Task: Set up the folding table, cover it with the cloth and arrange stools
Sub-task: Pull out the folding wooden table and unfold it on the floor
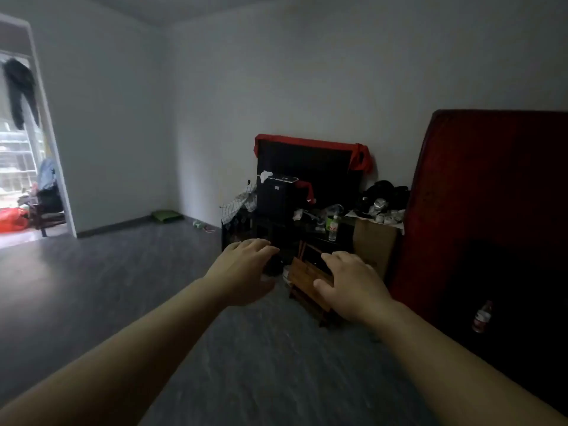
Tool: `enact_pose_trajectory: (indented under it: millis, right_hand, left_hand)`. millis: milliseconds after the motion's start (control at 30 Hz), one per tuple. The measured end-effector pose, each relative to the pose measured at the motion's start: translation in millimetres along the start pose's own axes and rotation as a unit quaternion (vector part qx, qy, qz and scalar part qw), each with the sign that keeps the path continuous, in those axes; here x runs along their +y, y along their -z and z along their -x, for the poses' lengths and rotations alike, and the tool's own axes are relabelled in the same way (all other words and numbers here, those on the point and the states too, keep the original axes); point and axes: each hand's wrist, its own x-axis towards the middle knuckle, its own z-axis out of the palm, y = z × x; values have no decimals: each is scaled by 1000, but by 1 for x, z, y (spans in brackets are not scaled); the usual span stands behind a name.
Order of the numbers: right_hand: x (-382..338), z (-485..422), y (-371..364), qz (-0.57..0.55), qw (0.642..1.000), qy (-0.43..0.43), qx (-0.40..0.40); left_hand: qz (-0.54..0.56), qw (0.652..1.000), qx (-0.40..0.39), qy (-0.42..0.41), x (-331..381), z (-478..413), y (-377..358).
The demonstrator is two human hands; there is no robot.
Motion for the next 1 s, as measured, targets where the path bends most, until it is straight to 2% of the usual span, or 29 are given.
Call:
enact_pose_trajectory:
  millis: [233,500,733,1000]
  right_hand:
    - [12,-115,-68,18,999,-24,-35]
    - [31,-233,-116,13,996,-72,-55]
    - [77,-323,-153,4,994,-91,-62]
    - [172,-424,-195,-33,993,-103,-56]
  left_hand:
    - [10,1000,-23,-7,-78,-79,-90]
    - [15,998,-44,-38,-156,-189,-146]
    - [24,997,-63,-48,-181,-280,-207]
    - [19,995,-91,-45,-175,-401,-282]
